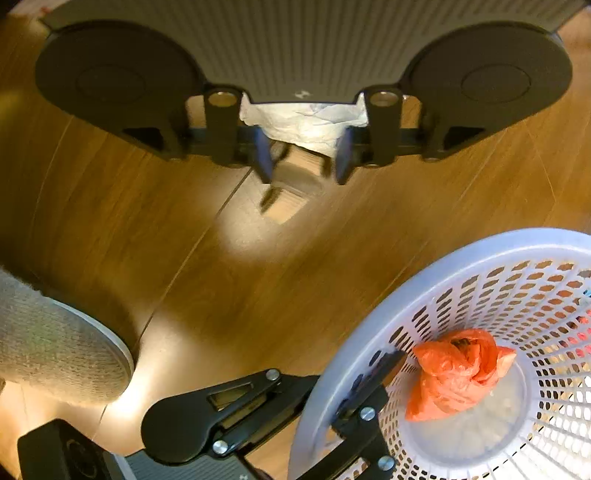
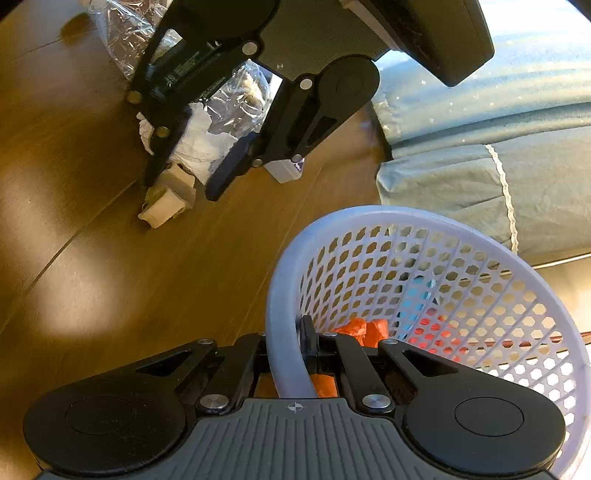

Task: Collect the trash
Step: 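Grasp the beige cardboard piece with the left tool and drop it in the basket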

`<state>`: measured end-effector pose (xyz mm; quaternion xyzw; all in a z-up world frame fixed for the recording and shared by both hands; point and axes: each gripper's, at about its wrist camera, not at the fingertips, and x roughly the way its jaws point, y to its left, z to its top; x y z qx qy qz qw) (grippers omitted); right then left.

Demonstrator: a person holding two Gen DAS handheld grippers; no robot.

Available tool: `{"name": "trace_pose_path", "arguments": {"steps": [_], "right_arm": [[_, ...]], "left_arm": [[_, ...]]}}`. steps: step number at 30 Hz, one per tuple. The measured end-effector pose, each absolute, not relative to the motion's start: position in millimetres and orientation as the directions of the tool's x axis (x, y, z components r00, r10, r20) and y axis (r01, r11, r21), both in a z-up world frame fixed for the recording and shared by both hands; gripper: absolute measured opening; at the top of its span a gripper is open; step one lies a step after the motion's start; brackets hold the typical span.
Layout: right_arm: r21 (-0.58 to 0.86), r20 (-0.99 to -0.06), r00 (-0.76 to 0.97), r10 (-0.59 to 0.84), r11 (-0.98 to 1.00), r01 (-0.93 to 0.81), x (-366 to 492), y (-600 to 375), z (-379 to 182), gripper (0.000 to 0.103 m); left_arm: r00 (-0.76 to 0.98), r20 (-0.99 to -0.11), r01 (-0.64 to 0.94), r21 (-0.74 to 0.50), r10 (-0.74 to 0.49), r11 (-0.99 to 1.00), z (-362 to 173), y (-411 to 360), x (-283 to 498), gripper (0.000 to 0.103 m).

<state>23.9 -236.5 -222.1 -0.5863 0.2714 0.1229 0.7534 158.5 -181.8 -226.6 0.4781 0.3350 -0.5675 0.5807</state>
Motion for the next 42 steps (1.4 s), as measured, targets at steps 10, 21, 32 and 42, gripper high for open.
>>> {"name": "trace_pose_path", "arguments": {"steps": [10,21,32,42], "right_arm": [[-0.816,-0.553,0.821,-0.142,0.292,-0.499,23,-238,-224,0.000],[-0.820,-0.546,0.824,-0.151,0.297,-0.489,25,-238,-223,0.000],[-0.819,-0.545,0.823,-0.157,0.308,-0.484,30,-235,-223,0.000],[-0.820,-0.539,0.826,-0.162,0.326,-0.471,31,-234,-222,0.000]], "left_arm": [[0.206,-0.903,0.960,0.260,-0.376,-0.099,-209,-169,137,0.022],[0.422,-0.766,0.876,0.482,-0.486,0.001,-111,-160,160,0.022],[0.538,-0.650,0.811,0.574,-0.537,0.118,-87,-240,192,0.047],[0.548,-0.723,0.832,0.524,-0.420,0.182,-89,-160,192,0.047]]}}
